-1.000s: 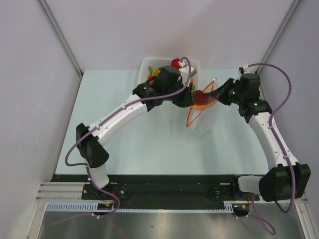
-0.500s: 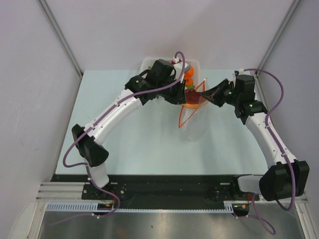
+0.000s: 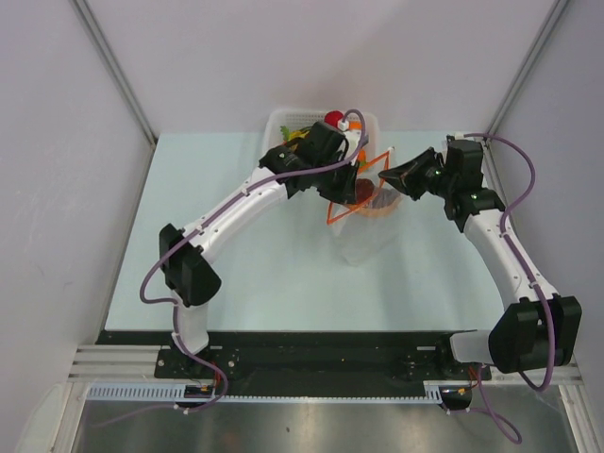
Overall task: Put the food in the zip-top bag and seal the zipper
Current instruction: Place the fake food in the zipper food storage bag.
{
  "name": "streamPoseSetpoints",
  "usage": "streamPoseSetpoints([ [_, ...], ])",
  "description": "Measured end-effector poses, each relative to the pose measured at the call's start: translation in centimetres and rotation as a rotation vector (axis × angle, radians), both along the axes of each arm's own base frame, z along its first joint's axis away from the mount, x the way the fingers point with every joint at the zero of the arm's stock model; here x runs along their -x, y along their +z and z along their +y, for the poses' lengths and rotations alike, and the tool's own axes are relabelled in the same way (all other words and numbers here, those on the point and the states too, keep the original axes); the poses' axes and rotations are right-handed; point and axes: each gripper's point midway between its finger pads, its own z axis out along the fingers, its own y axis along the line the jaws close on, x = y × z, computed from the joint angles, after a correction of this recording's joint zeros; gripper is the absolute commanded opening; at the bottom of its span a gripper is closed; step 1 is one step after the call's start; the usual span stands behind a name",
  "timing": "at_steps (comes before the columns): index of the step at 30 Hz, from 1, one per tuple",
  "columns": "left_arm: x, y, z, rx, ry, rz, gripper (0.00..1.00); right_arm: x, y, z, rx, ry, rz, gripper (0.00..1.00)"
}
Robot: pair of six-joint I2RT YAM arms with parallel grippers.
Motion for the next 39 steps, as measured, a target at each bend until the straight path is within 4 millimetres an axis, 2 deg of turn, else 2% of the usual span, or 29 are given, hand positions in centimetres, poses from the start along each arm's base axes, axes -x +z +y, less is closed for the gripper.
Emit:
streamPoseSetpoints([
  [6, -0.3, -0.8, -1.1, 0.030, 0.025, -0.023, 0.00, -0.2, -0.3, -0.5, -0.024, -0.024, 0.020, 0.00],
  [12, 0.3, -0.5, -2.7, 0.042, 0.008, -0.040, 0.00, -0.5, -0.9, -0.8, -0.050, -0.038, 0.050, 0.00],
  [20, 0.1, -2.7, -3.5, 0.032, 0.018, -0.010, 0.00, -0.7, -0.7, -1.0, -0.082, -0.054, 0.060, 0.00],
  [22, -0.1, -3.2, -3.7, 0.038, 0.026, -0.001, 0.03, -0.7, -0.6, -0.9, -0.092, -0.056, 0.067, 0.00],
  [24, -0.2, -3.5, -4.1, 0.050, 0.029, 0.004, 0.10, -0.7, -0.6, -1.0, -0.097, -0.060, 0.070, 0.00],
  [25, -0.3, -3.7, -4.3, 0.060, 0.030, 0.008, 0.18, -0.7, -0.6, -1.1, -0.100, -0.063, 0.073, 0.00],
  [26, -0.2, -4.0, -4.5, 0.069, 0.030, 0.015, 0.41, -0.8, -0.6, -1.2, -0.103, -0.067, 0.076, 0.00],
  [28, -0.1, -4.3, -4.8, 0.081, 0.030, 0.028, 0.64, -1.0, -0.7, -1.5, -0.110, -0.076, 0.084, 0.00],
  [29, -0.1, -4.4, -4.8, 0.082, 0.028, 0.032, 0.81, -1.1, -0.8, -1.6, -0.114, -0.079, 0.089, 0.00],
  [30, -0.1, -4.4, -4.9, 0.085, 0.023, 0.030, 0.86, -1.2, -0.9, -1.8, -0.116, -0.085, 0.093, 0.00],
  [32, -0.2, -4.3, -4.9, 0.089, 0.018, 0.026, 0.94, -1.2, -0.9, -2.1, -0.124, -0.087, 0.098, 0.00],
  [36, -0.7, -4.4, -3.8, 0.067, 0.004, 0.024, 0.95, -1.2, -1.1, -2.6, -0.131, -0.090, 0.105, 0.00],
  [39, -1.3, -3.6, -2.3, 0.055, -0.001, 0.011, 0.93, -1.0, -1.5, -2.5, -0.136, -0.079, 0.116, 0.00],
])
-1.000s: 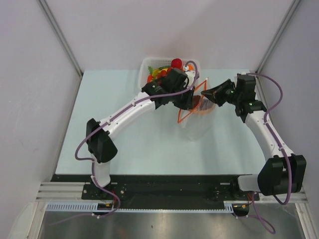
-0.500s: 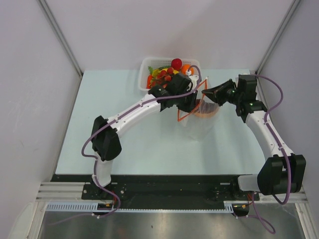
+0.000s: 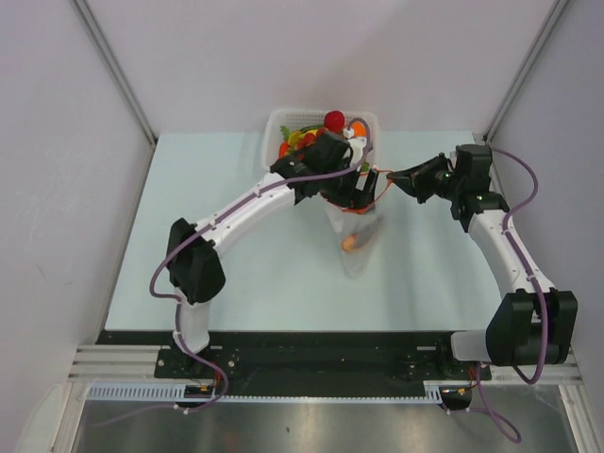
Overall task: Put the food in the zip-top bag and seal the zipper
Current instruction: Place the fake food in the zipper food storage bag.
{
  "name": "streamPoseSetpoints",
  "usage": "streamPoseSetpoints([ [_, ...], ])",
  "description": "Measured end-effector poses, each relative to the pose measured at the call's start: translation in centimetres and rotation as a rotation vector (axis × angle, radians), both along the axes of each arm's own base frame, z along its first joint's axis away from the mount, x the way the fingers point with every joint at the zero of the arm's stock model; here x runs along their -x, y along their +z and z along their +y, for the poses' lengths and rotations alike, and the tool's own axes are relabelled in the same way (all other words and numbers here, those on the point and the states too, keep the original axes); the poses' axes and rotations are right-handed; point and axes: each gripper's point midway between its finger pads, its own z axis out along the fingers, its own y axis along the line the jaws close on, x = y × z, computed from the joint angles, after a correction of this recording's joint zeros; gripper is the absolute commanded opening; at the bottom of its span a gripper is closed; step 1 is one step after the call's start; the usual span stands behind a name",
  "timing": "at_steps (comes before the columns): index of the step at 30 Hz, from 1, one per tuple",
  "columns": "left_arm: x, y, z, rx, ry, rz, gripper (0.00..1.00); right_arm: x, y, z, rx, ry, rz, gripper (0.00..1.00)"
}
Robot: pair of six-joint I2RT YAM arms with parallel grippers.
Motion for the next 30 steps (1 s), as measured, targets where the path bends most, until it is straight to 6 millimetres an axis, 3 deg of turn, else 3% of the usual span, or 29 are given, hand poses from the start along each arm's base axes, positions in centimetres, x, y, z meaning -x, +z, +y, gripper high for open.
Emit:
streamPoseSetpoints([
  [5, -0.3, 4.5, 1.9, 0.046, -0.035, -0.104, 0.92, 1.2, -0.3, 0.9, -0.015, 0.065, -0.001, 0.00],
  [9, 1.4, 8.2, 2.8, 0.114, -0.118, -0.209, 0.92, 3.0, 0.6, 2.4, -0.017, 0.168, -0.055, 0.00],
  [12, 2.7, 9.3, 3.3, 0.144, -0.165, -0.245, 0.94, 4.1, 1.4, 3.0, 0.005, 0.228, -0.114, 0.00],
  [14, 3.1, 9.1, 3.3, 0.154, -0.179, -0.248, 0.90, 4.5, 1.6, 3.1, 0.031, 0.251, -0.147, 0.00],
  [18, 3.3, 7.8, 3.4, 0.136, -0.179, -0.222, 0.71, 4.5, 1.0, 2.9, 0.092, 0.266, -0.182, 0.00],
  [19, 3.3, 7.6, 3.5, 0.132, -0.179, -0.214, 0.49, 4.4, 0.9, 2.8, 0.108, 0.263, -0.188, 0.00],
  [23, 3.3, 7.3, 3.6, 0.115, -0.180, -0.205, 0.27, 4.1, -0.1, 2.4, 0.179, 0.254, -0.199, 0.00],
  [24, 3.2, 7.2, 3.5, 0.113, -0.181, -0.203, 0.16, 4.1, -0.2, 2.4, 0.191, 0.255, -0.204, 0.00],
  [27, 2.8, 6.4, 2.9, 0.108, -0.186, -0.183, 0.07, 4.1, -0.5, 2.6, 0.222, 0.266, -0.222, 0.00],
  [30, 3.0, 5.7, 2.7, 0.105, -0.196, -0.157, 0.09, 4.3, -0.8, 3.0, 0.252, 0.287, -0.236, 0.00],
])
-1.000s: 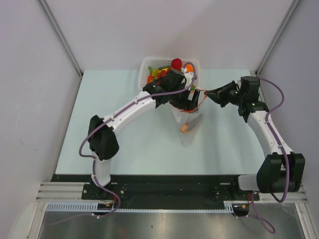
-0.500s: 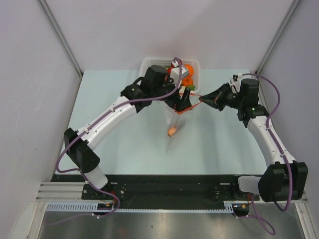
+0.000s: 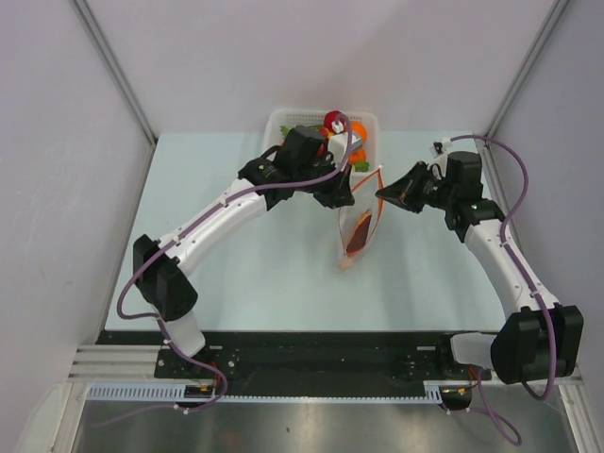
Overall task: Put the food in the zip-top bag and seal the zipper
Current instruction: Place the fake food in the zipper food storage bag, then pick up the fake fruit from the bin.
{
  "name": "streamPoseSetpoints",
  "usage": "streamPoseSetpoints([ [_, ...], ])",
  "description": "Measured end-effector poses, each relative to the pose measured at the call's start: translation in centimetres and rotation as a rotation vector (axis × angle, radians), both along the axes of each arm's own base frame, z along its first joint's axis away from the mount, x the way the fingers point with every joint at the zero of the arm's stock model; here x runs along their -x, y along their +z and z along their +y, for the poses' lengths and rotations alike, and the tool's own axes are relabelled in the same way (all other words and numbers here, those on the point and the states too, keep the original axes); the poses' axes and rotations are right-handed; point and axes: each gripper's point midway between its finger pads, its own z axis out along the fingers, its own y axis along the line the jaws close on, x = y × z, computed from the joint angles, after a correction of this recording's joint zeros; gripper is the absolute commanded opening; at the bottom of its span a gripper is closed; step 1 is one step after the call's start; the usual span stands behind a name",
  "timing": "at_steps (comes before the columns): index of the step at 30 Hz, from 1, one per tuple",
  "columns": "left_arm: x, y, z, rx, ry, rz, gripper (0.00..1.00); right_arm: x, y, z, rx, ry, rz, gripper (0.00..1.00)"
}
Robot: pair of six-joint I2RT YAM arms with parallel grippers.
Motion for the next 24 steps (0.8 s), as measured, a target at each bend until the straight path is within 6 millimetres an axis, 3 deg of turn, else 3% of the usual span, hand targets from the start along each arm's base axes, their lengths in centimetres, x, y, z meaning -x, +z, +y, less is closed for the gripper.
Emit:
streamPoseSetpoints([
  [3, -0.2, 0.6, 0.3, 0.026, 0.006, 0.015, 0.15, 0.3, -0.4, -0.2, 0.051, 0.019, -0.014, 0.00],
  [6, -1.7, 2.1, 1.9, 0.060, 0.050, 0.003, 0.23, 0.3, 0.2, -0.7, 0.118, 0.027, -0.041, 0.00],
  [10, -6.9, 5.6, 5.9, 0.098, 0.186, -0.081, 0.32, 0.5, 2.1, -1.5, 0.201, 0.034, -0.106, 0.00],
  [14, -12.2, 8.1, 8.9, 0.119, 0.301, -0.159, 0.64, 1.4, 3.1, -1.9, 0.234, 0.040, -0.125, 0.00],
  [16, -15.0, 8.3, 9.9, 0.123, 0.348, -0.181, 0.69, 1.6, 3.3, -2.0, 0.240, 0.043, -0.120, 0.00],
  [19, -18.9, 6.1, 11.2, 0.109, 0.406, -0.170, 0.72, 1.5, 3.2, -2.0, 0.242, 0.044, -0.102, 0.00],
  [24, -22.8, -1.0, 13.0, 0.035, 0.483, -0.075, 0.79, 0.4, 2.5, -2.0, 0.245, 0.046, -0.067, 0.00],
])
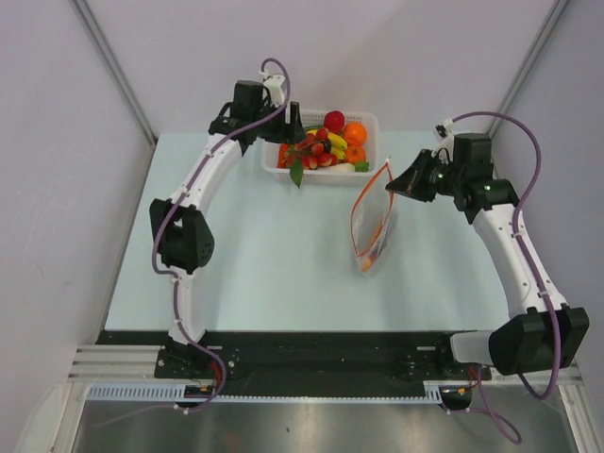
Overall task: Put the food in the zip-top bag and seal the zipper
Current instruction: Pick up the fake fruit from the bin.
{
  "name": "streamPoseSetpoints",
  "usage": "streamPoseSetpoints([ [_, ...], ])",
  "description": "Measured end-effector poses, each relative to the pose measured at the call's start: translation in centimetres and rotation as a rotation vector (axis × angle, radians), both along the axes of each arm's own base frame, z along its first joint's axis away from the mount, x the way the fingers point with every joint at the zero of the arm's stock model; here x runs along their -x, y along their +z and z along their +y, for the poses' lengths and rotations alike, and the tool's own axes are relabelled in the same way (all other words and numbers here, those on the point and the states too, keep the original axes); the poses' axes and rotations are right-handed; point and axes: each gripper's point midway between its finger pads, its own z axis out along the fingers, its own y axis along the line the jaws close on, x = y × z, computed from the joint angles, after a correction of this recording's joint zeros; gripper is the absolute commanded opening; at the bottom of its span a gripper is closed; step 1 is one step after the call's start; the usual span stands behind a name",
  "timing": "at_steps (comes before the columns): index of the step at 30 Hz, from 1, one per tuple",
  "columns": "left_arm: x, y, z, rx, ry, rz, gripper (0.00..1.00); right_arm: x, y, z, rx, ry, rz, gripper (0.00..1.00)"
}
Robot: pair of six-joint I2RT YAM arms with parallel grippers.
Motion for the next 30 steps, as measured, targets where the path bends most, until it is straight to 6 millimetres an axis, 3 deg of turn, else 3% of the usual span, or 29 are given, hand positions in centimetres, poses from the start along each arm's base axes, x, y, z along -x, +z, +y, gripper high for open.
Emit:
streamPoseSetpoints([
  [8, -2.2, -7.1, 1.3, 0.014, 0.083, 0.112, 0.80, -2.0, -3.3, 0.1, 0.000, -0.006, 0.095, 0.00],
  [15, -3.9, -10.3, 0.4, 0.075, 0.090, 0.123, 0.71, -2.6, -4.2, 0.1, -0.001, -0.004, 0.118, 0.00],
  [17, -4.3, -11.0, 0.1, 0.088, 0.092, 0.127, 0.63, -2.8, -4.3, 0.2, -0.001, -0.002, 0.122, 0.00],
  [20, -4.9, -11.8, -0.3, 0.117, 0.096, 0.131, 0.43, -3.2, -4.4, 0.2, -0.001, -0.002, 0.123, 0.00],
  [21, -5.0, -12.2, -0.4, 0.122, 0.098, 0.137, 0.32, -3.3, -4.3, 0.2, -0.001, -0.003, 0.122, 0.00],
  [25, -5.4, -12.6, -0.8, 0.150, 0.102, 0.143, 0.02, -3.6, -3.9, 0.3, -0.001, -0.002, 0.112, 0.00],
  [30, -5.4, -12.1, -1.1, 0.168, 0.091, 0.133, 0.00, -3.7, -3.7, 0.3, 0.003, 0.001, 0.102, 0.00],
])
